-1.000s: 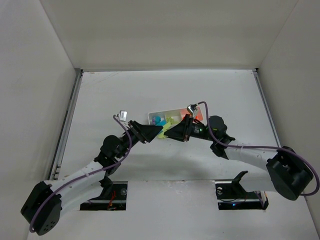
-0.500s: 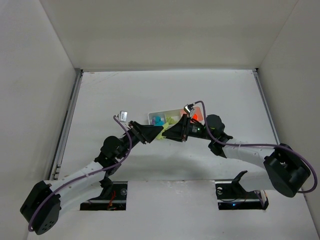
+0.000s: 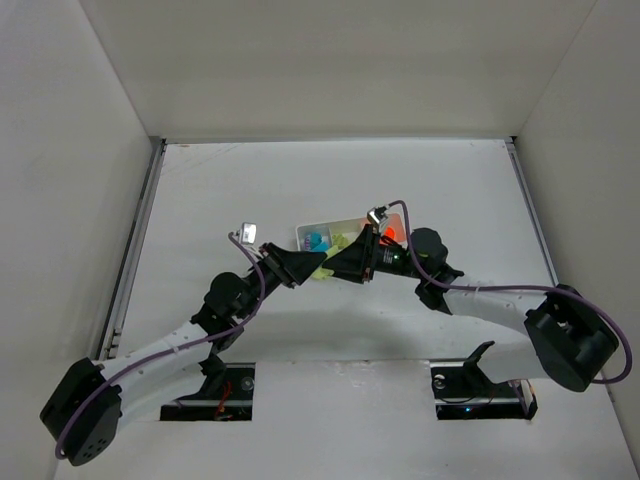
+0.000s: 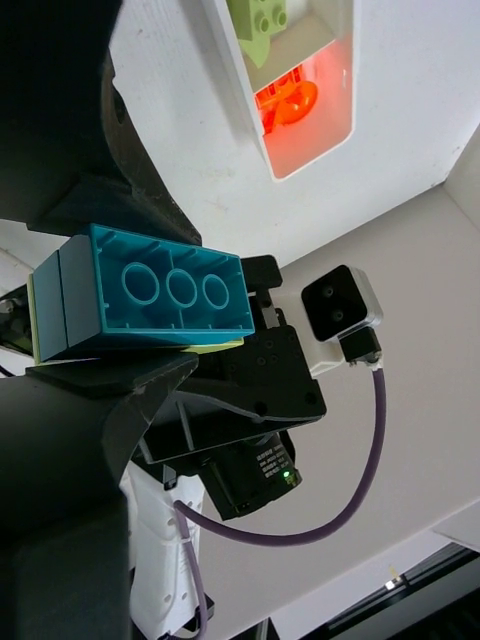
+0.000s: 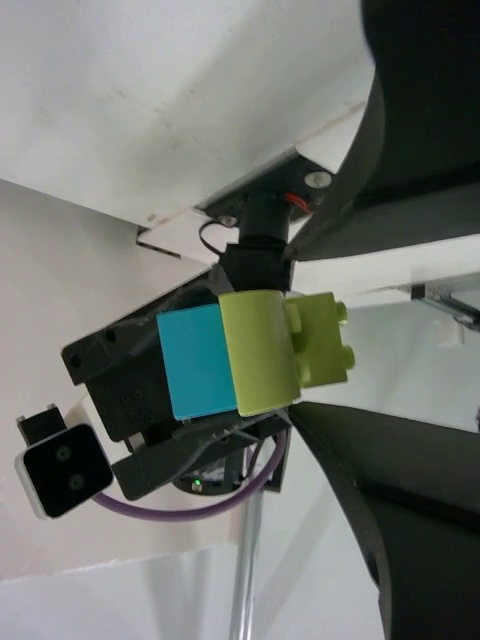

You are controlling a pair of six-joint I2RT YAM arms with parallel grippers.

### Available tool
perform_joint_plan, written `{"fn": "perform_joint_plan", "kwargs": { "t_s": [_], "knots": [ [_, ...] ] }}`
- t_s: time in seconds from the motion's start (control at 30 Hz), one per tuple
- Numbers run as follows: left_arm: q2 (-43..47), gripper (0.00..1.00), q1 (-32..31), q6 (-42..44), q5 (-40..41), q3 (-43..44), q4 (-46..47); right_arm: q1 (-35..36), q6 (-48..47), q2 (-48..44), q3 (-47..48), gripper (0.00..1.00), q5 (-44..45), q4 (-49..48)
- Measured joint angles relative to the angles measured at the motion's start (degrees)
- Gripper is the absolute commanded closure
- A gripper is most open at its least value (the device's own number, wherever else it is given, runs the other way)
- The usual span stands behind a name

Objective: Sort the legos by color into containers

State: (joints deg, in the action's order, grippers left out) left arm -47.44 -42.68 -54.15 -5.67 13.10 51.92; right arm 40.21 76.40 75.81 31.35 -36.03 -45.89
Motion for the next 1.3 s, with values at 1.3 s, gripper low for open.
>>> {"fn": "perform_joint_plan", "kwargs": {
  "t_s": [1.3],
  "knots": [
    [-1.8,0.89,-1.6,-4.9,5.1,0.0,0.4,2.3,-2.1,0.8,-0.4,0.69,2.8,-1.7]
  ]
}}
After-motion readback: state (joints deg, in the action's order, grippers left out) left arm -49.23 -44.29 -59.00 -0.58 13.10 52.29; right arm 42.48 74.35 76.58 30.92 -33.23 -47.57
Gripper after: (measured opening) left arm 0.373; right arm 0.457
